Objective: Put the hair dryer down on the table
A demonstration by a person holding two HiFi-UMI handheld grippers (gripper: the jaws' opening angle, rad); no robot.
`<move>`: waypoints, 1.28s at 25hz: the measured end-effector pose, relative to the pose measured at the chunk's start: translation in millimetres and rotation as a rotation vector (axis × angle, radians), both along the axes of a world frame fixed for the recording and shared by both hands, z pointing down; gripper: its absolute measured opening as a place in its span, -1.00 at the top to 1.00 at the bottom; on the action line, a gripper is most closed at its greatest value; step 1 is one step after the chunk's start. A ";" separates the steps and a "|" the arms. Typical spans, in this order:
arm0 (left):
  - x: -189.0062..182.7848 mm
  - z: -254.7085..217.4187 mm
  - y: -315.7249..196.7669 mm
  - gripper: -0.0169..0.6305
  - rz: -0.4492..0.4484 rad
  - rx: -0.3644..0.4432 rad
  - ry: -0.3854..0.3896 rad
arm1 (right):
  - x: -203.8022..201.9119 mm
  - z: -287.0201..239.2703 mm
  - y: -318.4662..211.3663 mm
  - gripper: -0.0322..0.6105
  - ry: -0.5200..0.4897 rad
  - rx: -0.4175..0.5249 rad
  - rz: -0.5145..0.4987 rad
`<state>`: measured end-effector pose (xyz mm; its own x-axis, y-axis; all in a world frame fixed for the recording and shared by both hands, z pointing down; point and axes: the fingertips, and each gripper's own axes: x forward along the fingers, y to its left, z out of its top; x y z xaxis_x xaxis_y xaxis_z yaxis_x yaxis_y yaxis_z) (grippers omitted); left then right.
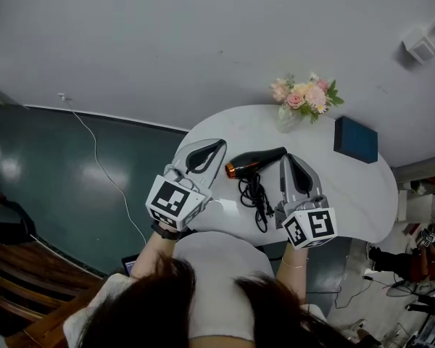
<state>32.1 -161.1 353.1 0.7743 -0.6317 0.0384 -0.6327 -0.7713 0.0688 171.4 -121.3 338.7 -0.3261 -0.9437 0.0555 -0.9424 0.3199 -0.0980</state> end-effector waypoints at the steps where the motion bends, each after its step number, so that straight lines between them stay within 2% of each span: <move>1: 0.1 0.2 0.1 0.77 0.001 -0.001 -0.001 | 0.3 0.6 -0.1 0.89 0.000 0.000 -0.001; 32: -3.6 5.6 0.5 0.77 -0.004 -0.015 -0.008 | -3.1 6.5 0.5 0.89 0.000 -0.013 -0.005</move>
<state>28.5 -160.6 358.7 0.7717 -0.6337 0.0535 -0.6359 -0.7681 0.0751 168.3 -120.8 345.2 -0.3305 -0.9414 0.0680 -0.9409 0.3229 -0.1018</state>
